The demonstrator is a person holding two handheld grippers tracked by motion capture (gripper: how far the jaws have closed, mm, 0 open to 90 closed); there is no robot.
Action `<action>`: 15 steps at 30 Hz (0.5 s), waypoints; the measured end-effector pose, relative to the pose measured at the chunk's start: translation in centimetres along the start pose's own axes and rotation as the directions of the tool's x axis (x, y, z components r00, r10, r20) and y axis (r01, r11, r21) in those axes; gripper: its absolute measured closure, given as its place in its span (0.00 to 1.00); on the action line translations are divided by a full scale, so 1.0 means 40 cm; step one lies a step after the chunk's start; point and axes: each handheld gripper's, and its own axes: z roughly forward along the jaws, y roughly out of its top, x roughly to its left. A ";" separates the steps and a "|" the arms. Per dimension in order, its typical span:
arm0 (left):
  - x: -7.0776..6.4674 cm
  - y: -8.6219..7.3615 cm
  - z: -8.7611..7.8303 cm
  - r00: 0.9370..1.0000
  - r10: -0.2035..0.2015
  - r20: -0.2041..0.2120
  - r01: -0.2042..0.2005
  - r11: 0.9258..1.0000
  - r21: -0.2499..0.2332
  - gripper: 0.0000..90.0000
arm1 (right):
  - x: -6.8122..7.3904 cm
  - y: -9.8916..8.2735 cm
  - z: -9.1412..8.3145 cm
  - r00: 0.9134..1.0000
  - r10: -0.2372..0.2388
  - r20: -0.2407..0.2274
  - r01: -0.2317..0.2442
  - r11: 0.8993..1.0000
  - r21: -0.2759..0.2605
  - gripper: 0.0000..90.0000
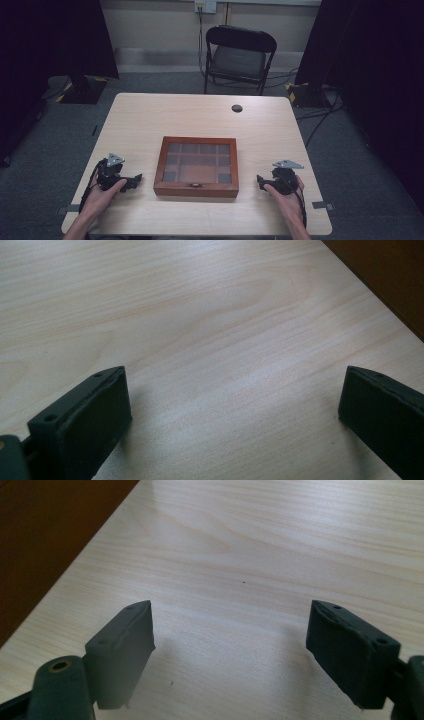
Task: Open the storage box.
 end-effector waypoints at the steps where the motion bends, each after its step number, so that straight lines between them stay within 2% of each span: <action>1: 0.000 0.000 0.000 1.000 0.002 0.000 -0.002 1.000 0.000 0.00 | -0.001 0.002 -0.003 1.000 0.009 -0.003 -0.009 1.000 -0.004 0.21; 4: 0.000 0.001 0.001 1.000 0.000 0.000 0.000 1.000 0.000 0.00 | -0.008 0.010 -0.021 0.998 0.043 -0.038 -0.045 0.998 -0.046 0.26; 7: 0.000 0.001 0.001 1.000 0.001 0.000 -0.001 1.000 0.000 0.00 | -0.009 0.015 -0.027 0.997 0.044 -0.064 -0.047 0.998 -0.050 0.29; 9: 0.000 0.001 0.001 1.000 0.001 0.000 -0.001 1.000 0.000 0.00 | -0.005 0.019 -0.032 0.994 0.042 -0.101 -0.048 0.998 -0.051 0.34; 11: 0.000 0.001 0.000 1.000 0.002 -0.001 -0.002 1.000 0.001 0.00 | -0.004 0.021 -0.033 0.993 0.041 -0.108 -0.047 0.997 -0.053 0.36; 13: 0.000 0.001 0.001 1.000 0.001 0.000 -0.001 1.000 0.000 0.00 | 0.002 0.030 -0.043 0.989 0.037 -0.144 -0.048 0.996 -0.070 0.39; 15: 0.000 0.001 0.001 1.000 0.001 0.000 -0.001 1.000 0.000 0.00 | 0.004 0.033 -0.046 0.988 0.034 -0.153 -0.046 0.996 -0.076 0.41</action>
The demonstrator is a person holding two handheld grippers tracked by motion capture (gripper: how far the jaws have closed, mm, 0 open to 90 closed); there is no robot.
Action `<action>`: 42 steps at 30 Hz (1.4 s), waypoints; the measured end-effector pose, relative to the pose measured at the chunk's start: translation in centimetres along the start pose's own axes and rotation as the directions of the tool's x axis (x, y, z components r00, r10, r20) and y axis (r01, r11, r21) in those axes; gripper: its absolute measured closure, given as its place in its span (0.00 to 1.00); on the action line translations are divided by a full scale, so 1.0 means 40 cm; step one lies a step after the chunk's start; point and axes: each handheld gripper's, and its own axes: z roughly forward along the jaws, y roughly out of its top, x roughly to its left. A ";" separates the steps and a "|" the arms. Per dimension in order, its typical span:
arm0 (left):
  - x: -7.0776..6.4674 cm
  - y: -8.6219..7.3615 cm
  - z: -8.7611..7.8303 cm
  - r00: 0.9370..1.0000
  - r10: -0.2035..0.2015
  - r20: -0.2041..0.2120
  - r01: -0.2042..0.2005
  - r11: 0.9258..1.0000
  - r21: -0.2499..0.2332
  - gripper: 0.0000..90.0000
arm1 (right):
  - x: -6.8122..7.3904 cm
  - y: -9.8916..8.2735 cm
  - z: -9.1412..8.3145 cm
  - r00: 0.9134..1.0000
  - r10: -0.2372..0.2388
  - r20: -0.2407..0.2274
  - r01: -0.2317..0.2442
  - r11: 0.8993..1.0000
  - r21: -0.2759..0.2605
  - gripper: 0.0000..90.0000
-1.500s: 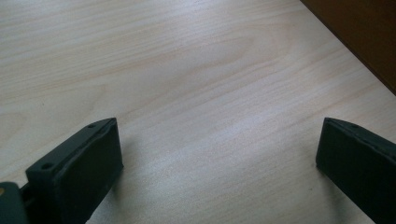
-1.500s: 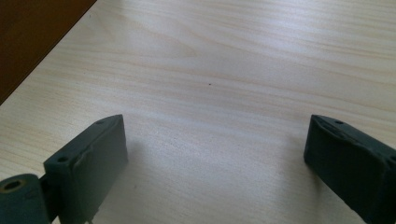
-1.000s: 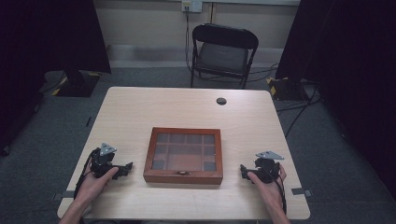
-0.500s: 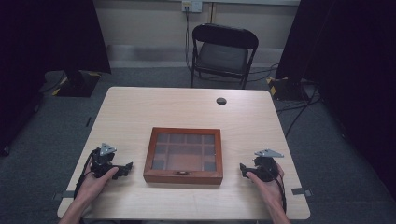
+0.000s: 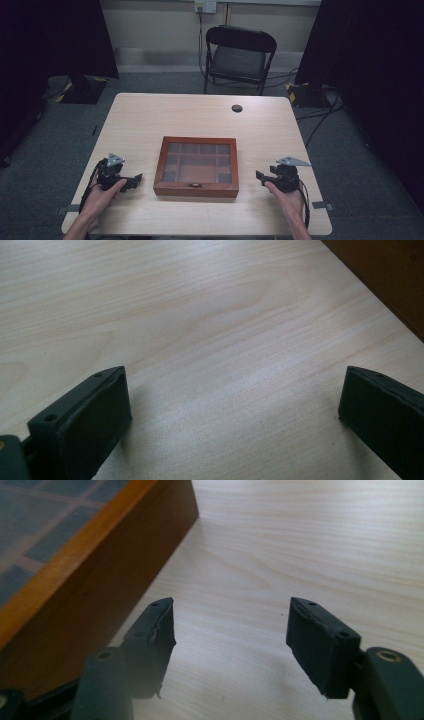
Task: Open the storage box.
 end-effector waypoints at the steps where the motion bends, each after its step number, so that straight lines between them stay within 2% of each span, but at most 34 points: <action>1: 0.000 0.000 0.000 1.000 0.001 0.000 -0.001 1.000 0.001 0.00 | 0.004 0.005 -0.005 1.000 -0.006 -0.017 0.006 1.000 -0.010 0.43; 4: 0.000 0.000 0.000 1.000 0.000 0.000 0.000 1.000 0.000 0.00 | 0.011 0.012 -0.006 0.999 -0.020 -0.029 0.019 1.000 -0.015 0.45; 9: 0.001 0.000 -0.001 1.000 0.005 -0.001 -0.005 1.000 0.004 0.00 | 0.038 0.034 -0.007 0.996 -0.041 -0.084 0.038 0.998 -0.040 0.49; 12: 0.000 0.000 -0.001 1.000 0.004 -0.001 -0.004 1.000 0.003 0.00 | 0.047 0.039 -0.010 0.994 -0.057 -0.095 0.053 0.998 -0.041 0.50; 14: 0.000 0.000 0.000 1.000 0.002 -0.001 -0.002 1.000 0.001 0.00 | 0.053 0.047 -0.016 0.990 -0.072 -0.121 0.066 0.996 -0.052 0.56; 22: 0.000 0.000 0.000 1.000 0.000 -0.001 0.000 1.000 0.001 0.00 | 0.066 0.066 -0.027 0.982 -0.101 -0.162 0.093 0.994 -0.057 0.59; 26: 0.000 0.000 -0.001 1.000 0.001 -0.002 -0.001 1.000 0.001 0.00 | 0.085 0.082 -0.027 0.975 -0.127 -0.181 0.118 0.991 -0.057 0.59; 32: 0.000 0.000 -0.001 1.000 0.001 -0.002 -0.001 1.000 0.001 0.00 | 0.122 0.113 -0.020 0.958 -0.163 -0.237 0.153 0.986 -0.060 0.57; 34: 0.000 0.000 -0.001 1.000 0.001 -0.002 -0.001 1.000 0.001 0.00 | 0.128 0.117 -0.019 0.955 -0.170 -0.242 0.159 0.985 -0.064 0.56; 35: 0.000 0.000 -0.001 1.000 0.001 -0.002 -0.001 1.000 0.001 0.00 | 0.143 0.126 -0.012 0.950 -0.186 -0.253 0.173 0.982 -0.071 0.54; 36: 0.000 0.000 -0.001 1.000 0.001 -0.002 -0.001 1.000 0.001 0.00 | 0.143 0.126 -0.012 0.950 -0.186 -0.253 0.173 0.982 -0.071 0.54; 42: 0.000 0.000 0.000 1.000 0.000 -0.002 0.000 1.000 0.001 0.00 | 0.188 0.151 0.010 0.930 -0.219 -0.296 0.207 0.976 -0.073 0.54</action>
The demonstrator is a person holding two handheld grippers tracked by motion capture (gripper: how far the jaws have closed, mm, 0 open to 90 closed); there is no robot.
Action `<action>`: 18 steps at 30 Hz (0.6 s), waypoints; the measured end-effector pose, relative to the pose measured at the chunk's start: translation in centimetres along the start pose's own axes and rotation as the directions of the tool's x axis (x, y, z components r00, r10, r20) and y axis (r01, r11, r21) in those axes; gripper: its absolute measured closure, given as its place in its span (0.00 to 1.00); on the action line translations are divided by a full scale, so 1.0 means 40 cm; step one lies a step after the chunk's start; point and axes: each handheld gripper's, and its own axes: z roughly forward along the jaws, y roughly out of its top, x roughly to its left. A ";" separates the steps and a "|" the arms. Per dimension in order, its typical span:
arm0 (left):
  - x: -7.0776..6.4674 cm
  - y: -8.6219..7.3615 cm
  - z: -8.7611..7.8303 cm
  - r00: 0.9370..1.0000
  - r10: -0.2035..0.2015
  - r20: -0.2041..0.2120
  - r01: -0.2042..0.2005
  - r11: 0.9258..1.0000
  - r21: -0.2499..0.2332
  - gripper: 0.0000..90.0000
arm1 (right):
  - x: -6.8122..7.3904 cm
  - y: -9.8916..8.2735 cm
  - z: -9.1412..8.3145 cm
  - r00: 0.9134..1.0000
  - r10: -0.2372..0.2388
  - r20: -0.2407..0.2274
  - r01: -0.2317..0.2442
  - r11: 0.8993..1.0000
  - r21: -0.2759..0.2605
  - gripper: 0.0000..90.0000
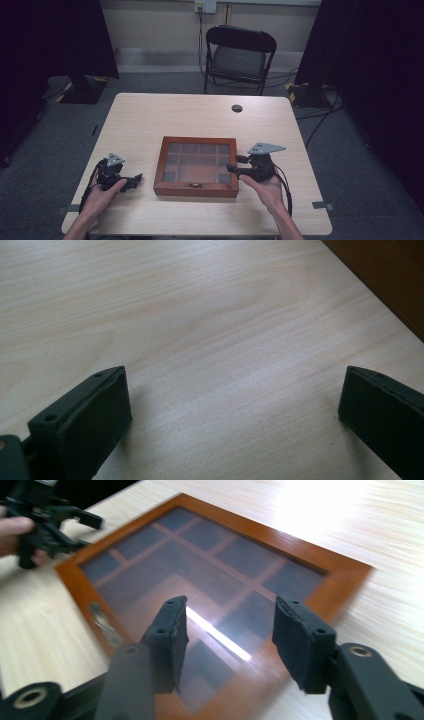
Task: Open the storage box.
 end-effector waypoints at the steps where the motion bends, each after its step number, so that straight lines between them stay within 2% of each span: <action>1: 0.000 0.000 0.000 1.000 0.000 0.000 0.000 1.000 0.000 0.00 | 0.004 0.006 0.006 1.000 0.000 -0.021 0.000 1.000 -0.002 0.55; 12: 0.000 0.000 0.000 1.000 0.000 0.001 0.000 1.000 0.000 0.00 | 0.034 0.028 0.042 0.997 -0.015 -0.074 0.016 1.000 0.008 0.56; 18: 0.000 0.000 0.000 1.000 0.000 0.001 0.000 1.000 0.000 0.00 | 0.063 0.052 0.060 0.993 -0.064 -0.102 0.066 0.998 0.009 0.60</action>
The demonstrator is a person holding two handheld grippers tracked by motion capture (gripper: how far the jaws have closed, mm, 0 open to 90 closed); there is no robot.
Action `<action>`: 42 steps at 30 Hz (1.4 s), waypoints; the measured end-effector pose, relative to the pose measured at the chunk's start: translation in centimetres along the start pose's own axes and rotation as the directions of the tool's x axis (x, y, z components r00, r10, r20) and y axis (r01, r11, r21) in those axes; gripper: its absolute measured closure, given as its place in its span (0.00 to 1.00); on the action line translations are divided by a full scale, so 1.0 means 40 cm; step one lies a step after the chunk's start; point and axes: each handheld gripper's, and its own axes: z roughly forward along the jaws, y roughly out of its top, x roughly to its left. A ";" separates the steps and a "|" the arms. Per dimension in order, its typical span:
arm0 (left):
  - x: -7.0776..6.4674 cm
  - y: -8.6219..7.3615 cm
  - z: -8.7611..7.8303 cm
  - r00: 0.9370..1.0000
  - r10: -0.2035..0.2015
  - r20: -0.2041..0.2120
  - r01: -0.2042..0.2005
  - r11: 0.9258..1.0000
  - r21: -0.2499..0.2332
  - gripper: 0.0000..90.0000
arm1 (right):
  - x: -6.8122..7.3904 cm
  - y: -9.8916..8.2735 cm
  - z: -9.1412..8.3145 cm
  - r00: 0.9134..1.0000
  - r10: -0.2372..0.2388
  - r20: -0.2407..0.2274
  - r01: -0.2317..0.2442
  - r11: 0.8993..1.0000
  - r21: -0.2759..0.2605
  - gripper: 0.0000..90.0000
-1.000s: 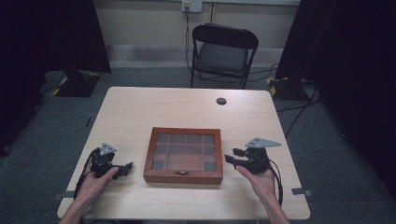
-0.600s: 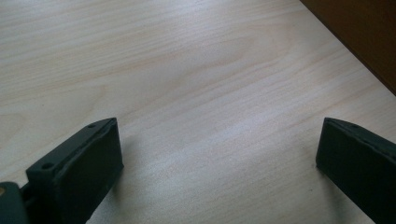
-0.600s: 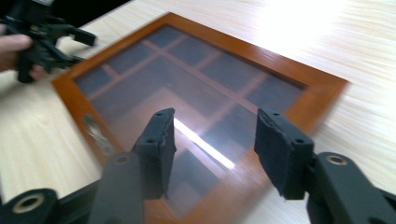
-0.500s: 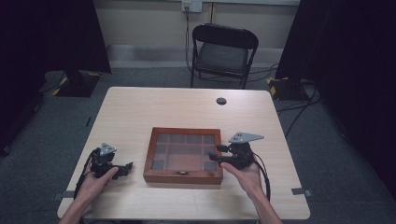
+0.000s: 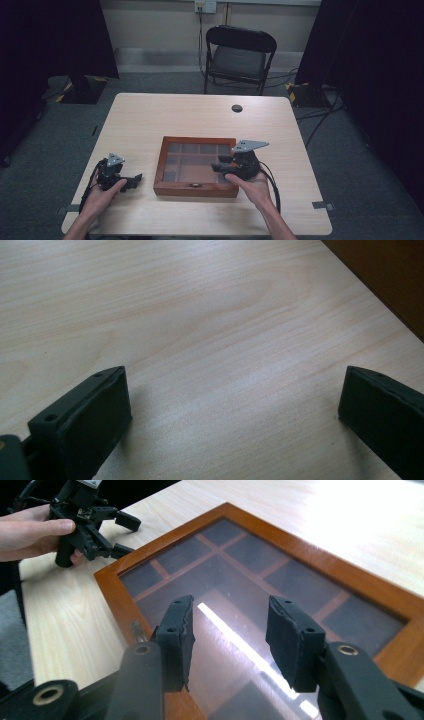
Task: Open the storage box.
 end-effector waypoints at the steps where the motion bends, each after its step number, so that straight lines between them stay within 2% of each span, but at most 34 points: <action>1: 0.000 0.000 0.000 1.000 0.000 0.000 0.000 1.000 0.000 0.00 | 0.005 0.004 0.004 1.000 -0.014 0.003 0.014 1.000 -0.004 0.61; 8: 0.000 0.000 0.000 1.000 0.000 0.000 0.000 1.000 0.000 0.00 | 0.036 0.020 0.036 0.998 -0.063 -0.023 0.064 0.998 0.010 0.59; 9: 0.000 0.000 0.000 1.000 0.000 0.000 0.000 1.000 0.000 0.00 | 0.045 0.024 0.047 0.997 -0.071 -0.041 0.072 0.997 0.016 0.59; 13: 0.000 0.000 0.000 1.000 0.001 -0.001 -0.001 1.000 0.001 0.00 | 0.056 0.029 0.063 0.994 -0.071 -0.077 0.074 0.997 0.030 0.61; 19: 0.000 0.000 0.000 1.000 0.001 0.000 -0.001 1.000 0.001 0.00 | 0.063 0.029 0.079 0.992 -0.071 -0.106 0.075 0.996 0.041 0.66; 22: 0.000 0.000 0.000 1.000 0.001 -0.001 -0.001 1.000 0.000 0.00 | 0.072 0.024 0.092 0.985 -0.079 -0.152 0.090 0.994 0.066 0.70; 28: 0.000 0.000 0.000 1.000 0.001 -0.001 -0.001 1.000 0.001 0.00 | 0.080 0.015 0.108 0.978 -0.089 -0.189 0.107 0.990 0.092 0.75; 31: 0.000 0.000 0.000 1.000 0.000 0.000 0.000 1.000 0.000 0.00 | 0.087 0.004 0.122 0.968 -0.102 -0.228 0.132 0.984 0.117 0.78; 34: 0.000 0.000 0.000 1.000 0.001 -0.001 -0.001 1.000 0.001 0.00 | 0.089 -0.003 0.128 0.964 -0.107 -0.245 0.143 0.981 0.133 0.80; 42: 0.000 0.000 0.000 1.000 0.001 0.000 -0.001 1.000 0.001 0.00 | 0.083 -0.018 0.138 0.960 -0.114 -0.255 0.158 0.975 0.157 0.84</action>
